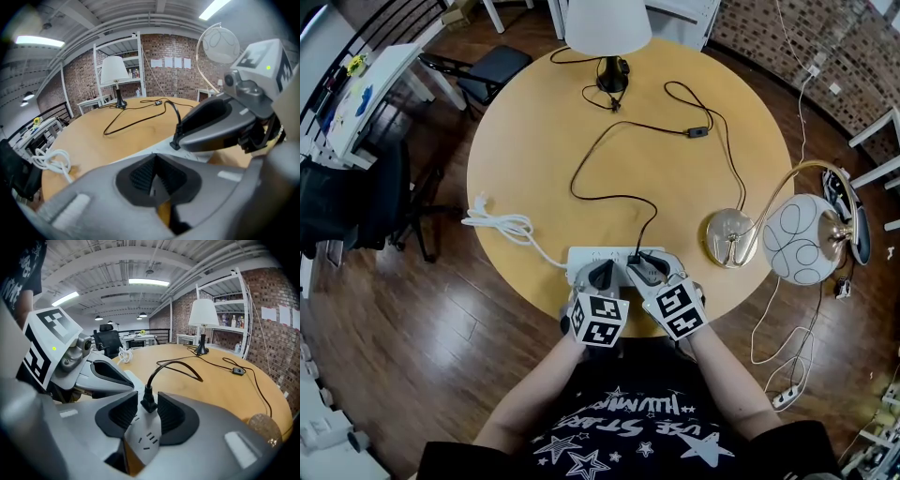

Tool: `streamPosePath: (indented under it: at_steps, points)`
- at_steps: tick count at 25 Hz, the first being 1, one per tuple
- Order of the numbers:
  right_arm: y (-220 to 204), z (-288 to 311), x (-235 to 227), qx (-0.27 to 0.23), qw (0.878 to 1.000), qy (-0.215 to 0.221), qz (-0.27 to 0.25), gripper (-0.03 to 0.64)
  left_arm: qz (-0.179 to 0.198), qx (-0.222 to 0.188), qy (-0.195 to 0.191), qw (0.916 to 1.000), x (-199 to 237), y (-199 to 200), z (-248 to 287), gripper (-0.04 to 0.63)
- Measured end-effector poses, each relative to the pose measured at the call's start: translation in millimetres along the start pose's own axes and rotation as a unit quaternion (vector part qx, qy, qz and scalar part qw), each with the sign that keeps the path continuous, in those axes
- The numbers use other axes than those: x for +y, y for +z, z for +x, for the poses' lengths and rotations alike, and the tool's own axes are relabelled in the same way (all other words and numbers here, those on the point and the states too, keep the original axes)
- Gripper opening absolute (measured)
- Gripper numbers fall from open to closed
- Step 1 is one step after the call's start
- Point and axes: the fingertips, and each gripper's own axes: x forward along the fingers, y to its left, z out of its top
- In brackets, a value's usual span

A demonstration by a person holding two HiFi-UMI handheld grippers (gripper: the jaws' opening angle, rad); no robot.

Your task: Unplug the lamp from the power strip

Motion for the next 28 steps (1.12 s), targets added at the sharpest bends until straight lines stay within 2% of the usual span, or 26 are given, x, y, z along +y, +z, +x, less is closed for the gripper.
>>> streamPosePath:
  at_steps: [3, 7, 10, 18, 28]
  points:
    - [-1.5, 8.6, -0.9, 0.017, 1.000, -0.002, -0.009, 0.135, -0.002, 0.002, -0.002, 1.0000, -0.3, 0.4, -0.2, 0.005]
    - [-1.5, 12.4, -0.9, 0.033, 0.999, -0.001, -0.012, 0.099, -0.005, 0.003, -0.006, 1.0000, -0.8, 0.5, 0.1, 0.005]
    - [-0.5, 11.8, 0.1, 0.026, 1.000, 0.002, -0.005, 0.084, -0.004, 0.004, -0.006, 1.0000, -0.7, 1.1, -0.8, 0.005]
    - [4.3, 9.4, -0.8, 0.006, 0.999, -0.015, -0.046, 0.077, -0.019, 0.004, -0.008, 0.9998, 2.2, -1.2, 0.4, 0.005]
    - [5.0, 8.1, -0.4, -0.003, 0.999, -0.008, -0.048, 0.077, -0.025, 0.007, -0.013, 0.9996, 2.1, -0.9, 1.2, 0.005]
